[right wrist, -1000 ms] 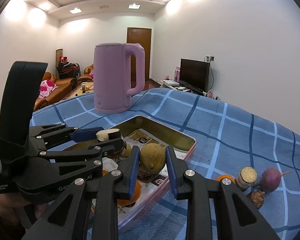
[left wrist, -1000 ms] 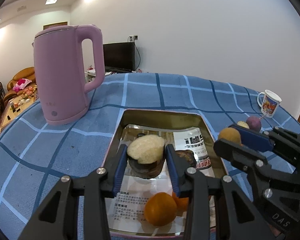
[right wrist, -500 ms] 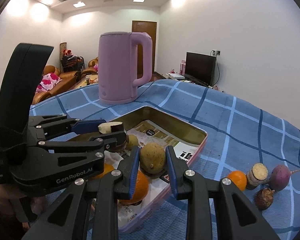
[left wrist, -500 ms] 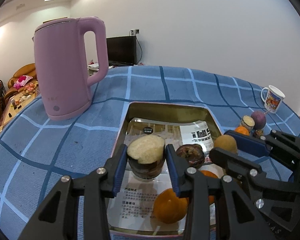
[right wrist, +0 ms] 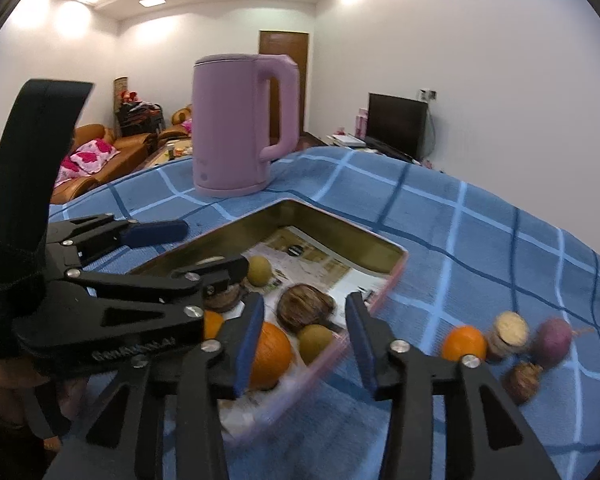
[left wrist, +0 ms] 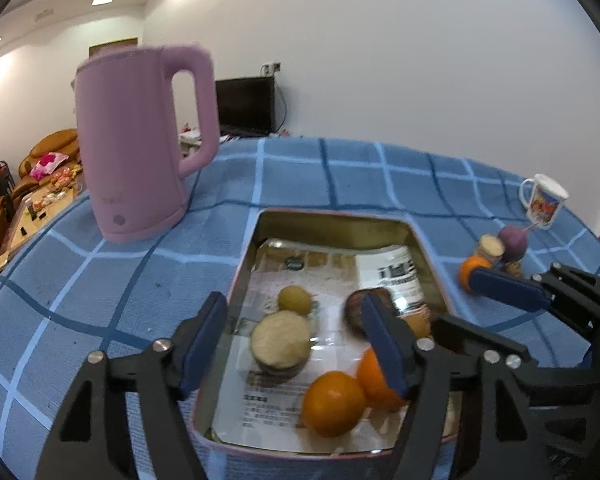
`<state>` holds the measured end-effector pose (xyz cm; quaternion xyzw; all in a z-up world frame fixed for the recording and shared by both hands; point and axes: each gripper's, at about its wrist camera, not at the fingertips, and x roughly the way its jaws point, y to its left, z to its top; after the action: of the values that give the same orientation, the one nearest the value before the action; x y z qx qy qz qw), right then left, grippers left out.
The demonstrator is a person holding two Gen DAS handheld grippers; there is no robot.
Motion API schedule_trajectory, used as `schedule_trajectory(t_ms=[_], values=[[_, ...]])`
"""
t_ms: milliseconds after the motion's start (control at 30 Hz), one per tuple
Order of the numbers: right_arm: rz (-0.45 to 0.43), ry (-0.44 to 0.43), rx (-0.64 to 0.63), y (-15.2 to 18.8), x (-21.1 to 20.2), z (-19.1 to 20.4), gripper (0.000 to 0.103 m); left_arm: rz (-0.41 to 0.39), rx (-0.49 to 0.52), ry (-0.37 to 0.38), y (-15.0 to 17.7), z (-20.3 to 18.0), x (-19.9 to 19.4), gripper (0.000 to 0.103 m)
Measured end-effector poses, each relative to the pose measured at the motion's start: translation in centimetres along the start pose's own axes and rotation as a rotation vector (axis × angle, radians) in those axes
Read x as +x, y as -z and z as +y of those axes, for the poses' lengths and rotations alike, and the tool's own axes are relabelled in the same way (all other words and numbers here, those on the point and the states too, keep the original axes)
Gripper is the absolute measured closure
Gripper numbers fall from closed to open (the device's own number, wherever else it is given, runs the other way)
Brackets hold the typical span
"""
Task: Organize fruits
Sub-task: 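Grasp the brown mangosteen with the right tool while the left tool grasps an orange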
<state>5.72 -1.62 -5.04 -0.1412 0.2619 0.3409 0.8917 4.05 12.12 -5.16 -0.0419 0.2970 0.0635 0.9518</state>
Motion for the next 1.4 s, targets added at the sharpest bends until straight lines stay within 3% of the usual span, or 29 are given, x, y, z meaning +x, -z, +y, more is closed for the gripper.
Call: schedule_trajectory(t_ms=[133, 200, 267, 433, 567, 733, 800, 1000, 1233, 1400], values=[[0.043, 0.082, -0.019, 0.3, -3.4, -1.6, 0.053, -0.046, 0.02, 0.04, -0.8, -1.8, -1.7, 0.02], [0.08, 0.135, -0.023, 0.5, -5.2, -3.3, 0.043, -0.061, 0.023, 0.082, -1.3, -3.1, -2.3, 0.017], [0.115, 0.18, -0.012, 0.6, -6.4, -5.3, 0.039, -0.065, 0.04, 0.108, -1.8, -4.5, -2.5, 0.017], [0.136, 0.247, 0.141, 0.6, -7.5, -11.8, 0.039, -0.043, 0.09, 0.189, -3.2, -9.3, -2.1, 0.015], [0.085, 0.202, 0.256, 0.9, -6.0, -15.5, 0.039, -0.046, 0.132, 0.149, -4.0, -12.3, -0.3, 0.015], [0.002, 0.219, 0.343, 2.4, -4.2, -17.5, 0.039, -0.008, 0.091, 0.13, -4.0, -13.2, 2.7, 0.015], [-0.036, 0.18, 0.39, 3.4, -4.1, -18.1, 0.039, 0.014, 0.093, 0.132, -3.7, -13.6, 3.7, 0.015], [-0.055, 0.158, 0.382, 5.0, -4.4, -18.2, 0.039, 0.042, 0.136, 0.157, -2.8, -15.3, 4.9, 0.016], [0.065, 0.194, 0.355, 5.4, -3.1, -18.5, 0.05, 0.088, 0.171, 0.154, -2.0, -16.0, 6.5, 0.018], [0.15, 0.142, 0.335, 5.4, -1.2, -18.4, 0.051, 0.094, 0.158, 0.149, -1.9, -15.6, 6.7, 0.019]])
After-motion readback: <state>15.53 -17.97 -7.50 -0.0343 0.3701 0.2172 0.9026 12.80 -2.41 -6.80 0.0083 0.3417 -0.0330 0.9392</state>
